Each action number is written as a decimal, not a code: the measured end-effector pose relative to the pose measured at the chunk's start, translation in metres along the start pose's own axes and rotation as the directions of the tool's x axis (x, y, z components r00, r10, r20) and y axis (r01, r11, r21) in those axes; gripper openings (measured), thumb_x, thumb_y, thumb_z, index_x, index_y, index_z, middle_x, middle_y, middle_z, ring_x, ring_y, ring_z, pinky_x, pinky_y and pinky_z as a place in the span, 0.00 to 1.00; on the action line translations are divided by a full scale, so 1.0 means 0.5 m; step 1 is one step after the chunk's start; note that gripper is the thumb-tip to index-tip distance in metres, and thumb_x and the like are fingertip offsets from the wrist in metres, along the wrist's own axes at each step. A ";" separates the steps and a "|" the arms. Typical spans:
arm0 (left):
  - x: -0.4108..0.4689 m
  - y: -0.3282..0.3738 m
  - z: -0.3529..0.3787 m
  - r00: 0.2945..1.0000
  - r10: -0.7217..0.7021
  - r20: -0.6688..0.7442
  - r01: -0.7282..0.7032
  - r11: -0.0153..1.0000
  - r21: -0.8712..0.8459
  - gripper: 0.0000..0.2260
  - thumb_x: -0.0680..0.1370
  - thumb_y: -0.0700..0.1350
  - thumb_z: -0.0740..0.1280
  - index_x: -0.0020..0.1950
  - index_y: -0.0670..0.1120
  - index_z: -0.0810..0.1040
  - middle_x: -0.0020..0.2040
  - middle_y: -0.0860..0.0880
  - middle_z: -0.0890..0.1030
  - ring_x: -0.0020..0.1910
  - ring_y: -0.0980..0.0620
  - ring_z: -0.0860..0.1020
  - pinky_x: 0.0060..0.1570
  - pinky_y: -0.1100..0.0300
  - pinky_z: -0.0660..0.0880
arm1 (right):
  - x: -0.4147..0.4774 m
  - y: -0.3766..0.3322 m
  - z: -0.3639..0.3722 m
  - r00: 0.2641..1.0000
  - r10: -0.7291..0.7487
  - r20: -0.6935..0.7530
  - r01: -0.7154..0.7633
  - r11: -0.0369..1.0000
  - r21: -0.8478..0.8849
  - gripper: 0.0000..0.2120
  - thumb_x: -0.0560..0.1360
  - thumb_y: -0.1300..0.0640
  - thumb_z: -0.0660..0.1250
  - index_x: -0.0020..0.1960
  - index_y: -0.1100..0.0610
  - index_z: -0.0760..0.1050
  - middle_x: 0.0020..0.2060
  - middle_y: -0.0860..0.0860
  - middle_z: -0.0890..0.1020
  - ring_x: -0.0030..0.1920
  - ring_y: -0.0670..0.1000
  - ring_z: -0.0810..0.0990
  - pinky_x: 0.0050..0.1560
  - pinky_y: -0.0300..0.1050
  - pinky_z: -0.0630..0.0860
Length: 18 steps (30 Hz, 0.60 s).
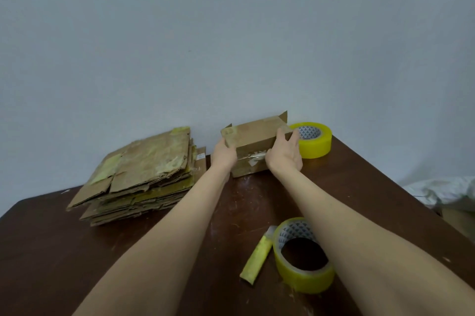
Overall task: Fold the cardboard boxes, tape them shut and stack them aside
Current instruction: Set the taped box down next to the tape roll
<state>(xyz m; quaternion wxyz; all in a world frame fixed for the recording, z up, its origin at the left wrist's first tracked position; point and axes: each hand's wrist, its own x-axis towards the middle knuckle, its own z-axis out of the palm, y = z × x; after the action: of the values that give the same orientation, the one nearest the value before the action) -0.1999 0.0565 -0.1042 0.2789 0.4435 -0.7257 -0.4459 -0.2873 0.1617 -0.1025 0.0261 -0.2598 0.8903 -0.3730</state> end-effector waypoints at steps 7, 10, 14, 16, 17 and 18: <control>-0.029 0.027 -0.015 0.997 0.031 0.063 -0.031 1.000 -0.001 0.20 0.82 0.45 0.55 0.75 0.46 0.62 0.71 0.47 0.69 0.68 0.45 0.69 0.68 0.50 0.67 | -0.002 -0.005 0.005 0.999 0.014 0.036 -0.012 0.998 -0.061 0.35 0.77 0.60 0.64 0.77 0.49 0.50 0.77 0.58 0.42 0.77 0.59 0.45 0.72 0.53 0.59; -0.042 0.034 -0.043 0.998 0.058 -0.006 -0.057 0.992 0.113 0.23 0.82 0.44 0.57 0.77 0.43 0.58 0.75 0.45 0.63 0.73 0.45 0.64 0.70 0.51 0.62 | -0.019 -0.017 0.002 0.996 -0.042 -0.073 0.033 0.993 -0.110 0.34 0.76 0.59 0.65 0.77 0.49 0.52 0.77 0.58 0.45 0.77 0.60 0.45 0.75 0.54 0.52; -0.069 0.049 -0.112 0.982 0.176 -0.063 -0.160 0.966 0.202 0.21 0.81 0.38 0.56 0.75 0.42 0.60 0.75 0.45 0.64 0.73 0.47 0.64 0.69 0.56 0.61 | -0.063 -0.073 0.006 0.981 -0.167 -0.103 0.158 0.983 -0.097 0.29 0.76 0.59 0.63 0.74 0.51 0.59 0.76 0.56 0.53 0.76 0.58 0.52 0.73 0.52 0.57; -0.088 0.050 -0.160 0.962 0.247 -0.116 -0.217 0.951 0.219 0.20 0.80 0.36 0.55 0.72 0.41 0.66 0.71 0.44 0.69 0.69 0.45 0.69 0.68 0.53 0.66 | -0.096 -0.117 0.021 0.970 -0.234 -0.063 0.232 0.972 -0.040 0.23 0.78 0.57 0.60 0.72 0.53 0.63 0.74 0.56 0.58 0.73 0.57 0.57 0.69 0.52 0.62; -0.095 0.045 -0.189 0.945 0.289 -0.154 -0.248 0.939 0.240 0.19 0.79 0.36 0.56 0.70 0.42 0.68 0.69 0.43 0.71 0.66 0.45 0.72 0.67 0.52 0.68 | -0.113 -0.141 0.032 0.965 -0.261 -0.018 0.261 0.965 -0.005 0.21 0.79 0.54 0.59 0.72 0.53 0.65 0.73 0.56 0.61 0.72 0.57 0.60 0.67 0.53 0.64; -0.100 0.037 -0.221 0.925 0.327 -0.193 -0.268 0.923 0.278 0.18 0.79 0.36 0.56 0.68 0.42 0.71 0.67 0.43 0.73 0.65 0.45 0.73 0.66 0.53 0.68 | -0.130 -0.165 0.042 0.958 -0.284 0.036 0.283 0.959 0.029 0.20 0.79 0.52 0.58 0.71 0.54 0.66 0.71 0.55 0.64 0.70 0.57 0.62 0.65 0.53 0.65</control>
<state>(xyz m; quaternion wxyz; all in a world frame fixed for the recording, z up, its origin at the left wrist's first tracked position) -0.0962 0.0606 -0.0384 0.3707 0.4084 -0.7962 -0.2487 -0.1894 0.1310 -0.0716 -0.0067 -0.3915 0.8387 -0.3784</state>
